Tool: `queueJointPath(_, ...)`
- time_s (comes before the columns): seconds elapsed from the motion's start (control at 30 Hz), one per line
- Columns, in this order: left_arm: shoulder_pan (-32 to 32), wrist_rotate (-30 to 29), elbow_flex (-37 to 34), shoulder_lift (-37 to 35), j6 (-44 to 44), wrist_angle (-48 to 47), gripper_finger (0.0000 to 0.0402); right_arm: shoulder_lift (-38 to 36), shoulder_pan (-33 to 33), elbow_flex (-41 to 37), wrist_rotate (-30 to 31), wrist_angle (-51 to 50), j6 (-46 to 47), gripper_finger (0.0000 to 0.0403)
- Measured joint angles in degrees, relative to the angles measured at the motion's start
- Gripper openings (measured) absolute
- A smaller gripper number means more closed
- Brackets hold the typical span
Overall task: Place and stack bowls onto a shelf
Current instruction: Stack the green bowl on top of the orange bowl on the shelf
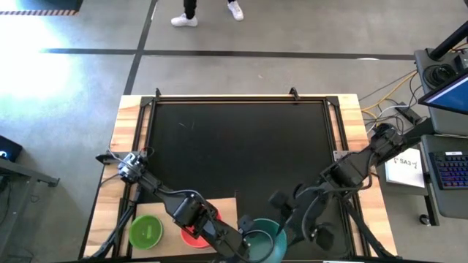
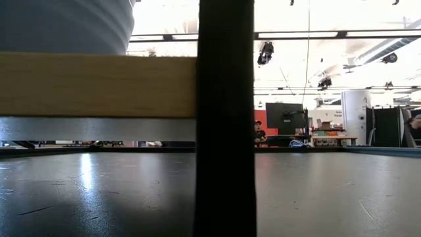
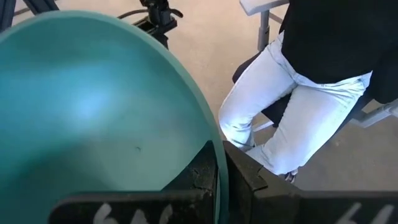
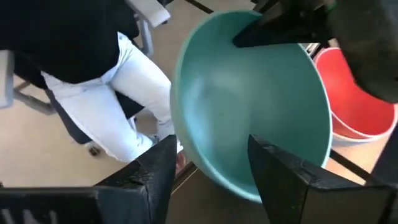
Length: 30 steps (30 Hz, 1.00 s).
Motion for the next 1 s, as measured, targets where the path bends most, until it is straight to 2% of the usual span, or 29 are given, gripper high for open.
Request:
queueJointPath(0.17, 1.5, -2.7, 0.1, -0.3, -0.2, -1.0, 0.0000, -2.9, -1.1, 0.0, 0.4, -2.2, 3.4, 0.0197)
queueJointPath(0.27, 2.4, -4.0, 0.1, -0.6, -1.5, -3.4, 0.0000, -4.9, -1.1, 0.0, 3.4, -6.3, 5.3, 0.0198)
queueJointPath(0.53, 3.1, -10.6, 0.1, -3.2, -4.8, -10.6, 0.0000, -10.5, -1.1, 0.0, 19.2, -20.6, 14.8, 0.0198)
queueJointPath(0.67, 2.6, -15.8, 0.1, -5.0, -13.7, -18.4, 0.0000, -11.6, -1.1, 0.0, 27.1, -29.3, 22.4, 0.0193)
queueJointPath(0.8, 1.8, -24.4, 0.1, -5.5, -28.8, -31.2, 0.0000, -11.9, -1.1, -0.1, 28.0, -38.1, 28.6, 0.0187)
queueJointPath(0.9, 1.3, -23.8, 0.1, -5.4, -41.2, -40.3, 0.0000, -12.3, -1.1, -0.3, 28.1, -41.1, 32.7, 0.0185)
queueJointPath(1.0, -0.2, -20.8, 0.0, -5.3, -48.0, -41.4, 0.0000, -12.9, -1.1, -1.0, 28.5, -42.3, 34.9, 0.0185)
